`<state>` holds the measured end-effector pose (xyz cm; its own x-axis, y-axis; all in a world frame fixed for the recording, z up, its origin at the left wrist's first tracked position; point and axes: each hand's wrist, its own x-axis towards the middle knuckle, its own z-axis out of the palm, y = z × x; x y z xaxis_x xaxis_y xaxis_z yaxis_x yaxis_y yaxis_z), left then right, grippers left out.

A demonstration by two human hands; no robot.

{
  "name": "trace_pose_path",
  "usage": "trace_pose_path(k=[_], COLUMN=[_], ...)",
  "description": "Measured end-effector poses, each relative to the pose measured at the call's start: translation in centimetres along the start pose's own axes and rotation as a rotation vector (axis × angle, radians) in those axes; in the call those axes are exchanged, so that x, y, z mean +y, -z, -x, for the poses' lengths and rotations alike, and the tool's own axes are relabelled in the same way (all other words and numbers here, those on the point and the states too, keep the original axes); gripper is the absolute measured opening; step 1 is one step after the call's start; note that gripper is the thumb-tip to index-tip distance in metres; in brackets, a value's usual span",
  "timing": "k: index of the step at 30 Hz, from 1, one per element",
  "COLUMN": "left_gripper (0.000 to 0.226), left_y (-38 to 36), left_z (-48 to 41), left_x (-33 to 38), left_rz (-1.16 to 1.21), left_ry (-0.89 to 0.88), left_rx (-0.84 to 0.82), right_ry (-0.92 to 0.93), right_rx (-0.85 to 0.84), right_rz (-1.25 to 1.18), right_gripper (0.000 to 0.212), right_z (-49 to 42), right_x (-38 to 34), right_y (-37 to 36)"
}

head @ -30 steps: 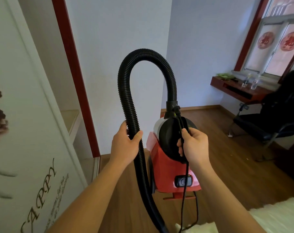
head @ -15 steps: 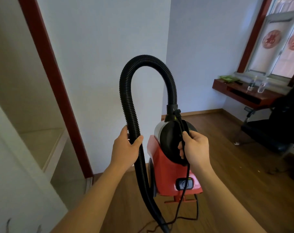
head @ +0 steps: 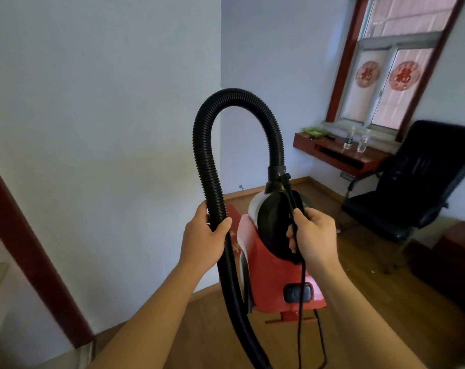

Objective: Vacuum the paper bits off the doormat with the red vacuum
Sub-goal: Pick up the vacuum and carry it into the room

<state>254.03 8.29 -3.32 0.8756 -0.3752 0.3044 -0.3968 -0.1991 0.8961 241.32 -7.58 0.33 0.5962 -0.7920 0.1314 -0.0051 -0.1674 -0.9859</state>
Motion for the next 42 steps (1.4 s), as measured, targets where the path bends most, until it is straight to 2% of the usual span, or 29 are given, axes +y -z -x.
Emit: trace_pose_path(k=[11, 22, 27, 34, 42], left_gripper=[0.030, 0.027, 0.025, 0.024, 0.024], left_y=[-7.2, -18.7, -26.8, -38.6, -47.7], left_z=[-16.9, -26.4, -29.3, -33.6, -39.3], left_x=[-3.1, -1.7, -1.2, 1.2, 3.2], left_rz=[0.039, 0.054, 0.041, 0.039, 0.061], left_ry=[-0.104, -0.183, -0.166, -0.133, -0.091], left_rx=[-0.204, -0.361, -0.380, -0.327, -0.297], right_ry=[-0.018, -0.063, -0.076, -0.095, -0.063], right_rx=[0.254, 0.404, 0.401, 0.323, 0.271], right_rz=[0.030, 0.021, 0.011, 0.023, 0.042], right_gripper=[0.032, 0.029, 0.029, 0.032, 0.027], right_z=[-12.9, -23.7, -30.2, -40.6, -51.2], right_x=[1.2, 4.2, 7.0, 9.8, 10.8], right_y=[-3.4, 1.5, 6.2, 14.0, 19.4])
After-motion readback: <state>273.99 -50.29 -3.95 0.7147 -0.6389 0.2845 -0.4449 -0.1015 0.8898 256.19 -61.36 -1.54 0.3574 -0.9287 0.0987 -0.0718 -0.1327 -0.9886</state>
